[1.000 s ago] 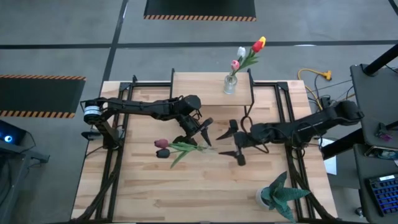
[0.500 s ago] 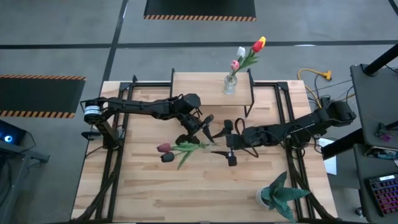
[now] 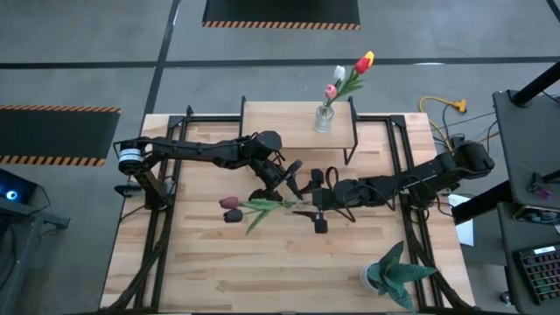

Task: Pick and place flowers into a vace then onto a shelf
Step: Put the transparent vase with the tulips on the shelf

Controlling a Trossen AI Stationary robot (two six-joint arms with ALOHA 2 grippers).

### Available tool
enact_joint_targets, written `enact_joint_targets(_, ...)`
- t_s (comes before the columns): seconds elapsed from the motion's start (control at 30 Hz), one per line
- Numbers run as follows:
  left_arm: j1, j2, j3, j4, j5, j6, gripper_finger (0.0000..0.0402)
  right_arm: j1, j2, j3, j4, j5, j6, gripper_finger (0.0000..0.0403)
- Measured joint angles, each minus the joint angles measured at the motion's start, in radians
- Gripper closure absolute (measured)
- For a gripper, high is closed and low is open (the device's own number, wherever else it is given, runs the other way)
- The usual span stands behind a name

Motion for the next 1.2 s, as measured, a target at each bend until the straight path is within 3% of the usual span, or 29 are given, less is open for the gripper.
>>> enact_joint_targets(0.2,0.000,0.000,0.000,0.003,0.000,0.000,0.0230,0.000,-0.002,-0.001,0.001,0.004,-0.001,0.0181)
enact_joint_targets(0.4,0.000,0.000,0.000,0.004,-0.001,0.005,0.0226,0.001,-0.002,-0.002,0.001,0.019,0.006,0.0184)
enact_joint_targets(0.73,0.016,-0.001,0.000,0.014,-0.004,0.080,0.0141,0.002,-0.002,-0.003,0.006,0.019,-0.009,0.0184)
enact_joint_targets(1.0,0.110,-0.002,-0.005,0.010,0.032,0.109,0.0120,0.007,-0.002,-0.003,0.007,-0.052,-0.005,0.0184)
enact_joint_targets(1.2,0.183,-0.006,-0.003,0.008,0.120,0.256,0.0119,0.005,-0.013,-0.005,-0.004,-0.084,0.011,0.0184)
